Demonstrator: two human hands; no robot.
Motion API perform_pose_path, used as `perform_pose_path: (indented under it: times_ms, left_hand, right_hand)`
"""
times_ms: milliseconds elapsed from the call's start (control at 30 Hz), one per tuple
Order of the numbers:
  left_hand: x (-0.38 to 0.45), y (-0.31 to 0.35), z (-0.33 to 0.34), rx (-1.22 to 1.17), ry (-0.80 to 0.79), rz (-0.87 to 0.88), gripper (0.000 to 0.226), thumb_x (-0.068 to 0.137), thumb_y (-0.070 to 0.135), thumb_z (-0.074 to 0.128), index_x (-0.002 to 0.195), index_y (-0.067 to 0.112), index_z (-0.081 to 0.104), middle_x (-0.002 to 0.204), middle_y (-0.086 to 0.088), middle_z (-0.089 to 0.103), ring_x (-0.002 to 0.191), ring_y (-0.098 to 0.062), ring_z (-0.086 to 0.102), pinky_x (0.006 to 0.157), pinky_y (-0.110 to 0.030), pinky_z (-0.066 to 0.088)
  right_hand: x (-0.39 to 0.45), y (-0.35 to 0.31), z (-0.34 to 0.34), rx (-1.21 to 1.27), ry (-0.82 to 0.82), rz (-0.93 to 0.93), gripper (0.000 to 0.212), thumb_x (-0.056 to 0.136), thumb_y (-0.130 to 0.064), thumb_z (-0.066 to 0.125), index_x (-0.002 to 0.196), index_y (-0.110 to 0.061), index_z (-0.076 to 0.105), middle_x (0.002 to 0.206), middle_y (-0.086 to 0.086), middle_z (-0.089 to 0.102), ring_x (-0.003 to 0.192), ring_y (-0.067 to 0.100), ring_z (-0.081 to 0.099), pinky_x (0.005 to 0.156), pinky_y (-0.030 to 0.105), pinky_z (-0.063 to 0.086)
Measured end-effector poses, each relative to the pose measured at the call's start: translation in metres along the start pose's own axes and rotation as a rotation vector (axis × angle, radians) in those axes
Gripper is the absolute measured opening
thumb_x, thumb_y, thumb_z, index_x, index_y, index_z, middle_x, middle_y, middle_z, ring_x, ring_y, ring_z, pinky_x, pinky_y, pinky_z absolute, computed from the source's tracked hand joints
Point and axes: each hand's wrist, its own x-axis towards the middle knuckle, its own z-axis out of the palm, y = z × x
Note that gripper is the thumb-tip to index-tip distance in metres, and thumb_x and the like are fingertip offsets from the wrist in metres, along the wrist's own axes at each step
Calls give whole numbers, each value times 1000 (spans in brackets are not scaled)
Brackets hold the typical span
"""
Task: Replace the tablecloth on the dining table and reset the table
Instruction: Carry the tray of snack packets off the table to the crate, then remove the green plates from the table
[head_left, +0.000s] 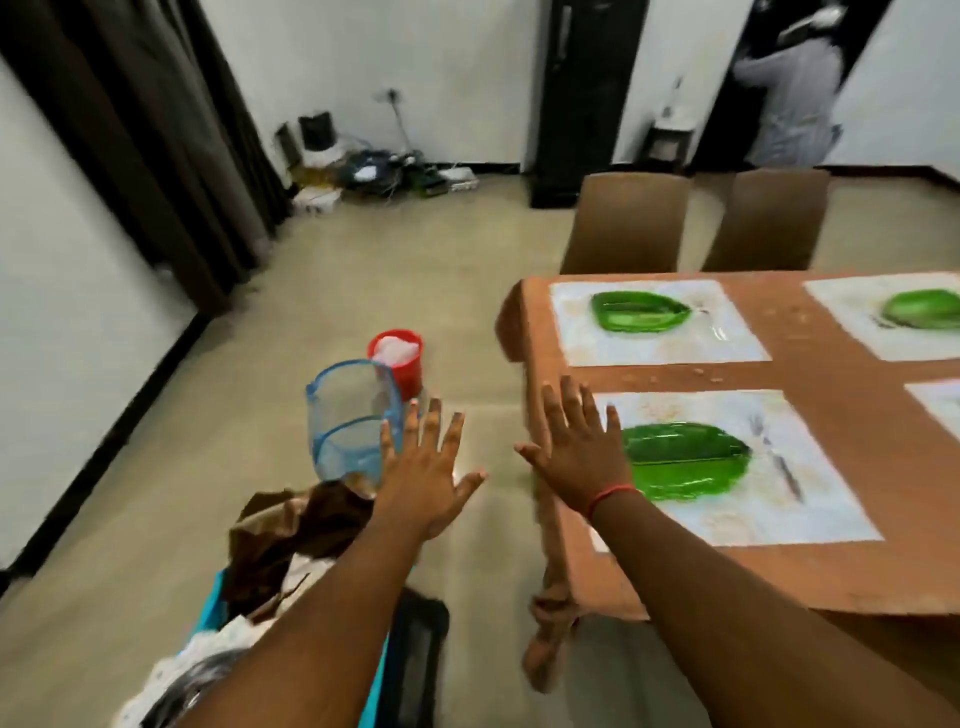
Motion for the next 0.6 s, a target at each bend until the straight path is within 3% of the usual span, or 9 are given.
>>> perform_pose_path:
  times_ms: [100,267,433,600]
  left_hand:
    - [47,78,-6,-17,21,87,84,90,77,20,158,27,17,167,-8,5,153,-34,-1,117,-65,5]
    - [93,176,-3,-34,21,199,86,89,78,6,159,27,9,167,-8,0,153,-34,0,116,-65,3]
    - [113,229,16,-26,-11,292,82,92,78,12,158,30,8,166,-6,-5,153,-33,-2,117,-65,7]
    - [141,244,37,9,-71,356,82,92,78,10,158,29,9,166,-6,-6,153,-34,0,117,-65,7]
  right_hand:
    - [-3,84,-17,-15,39,77,94,82,-80,5,159,-27,0,166,3,-14,154,29,-3,119,59,8]
    - [-12,188,-27,-11,48,184,95,78,-82,1,158,-30,-7,164,0,-20,153,27,-9,120,59,4]
    - [-24,245,-15,18,39,276,103,74,-85,-13,159,-28,-2,165,1,-15,153,29,-8,121,59,3]
    - [-22,266,10,56,3,353,91,83,-82,-1,157,-31,-11,163,0,-23,152,29,-13,121,59,2]
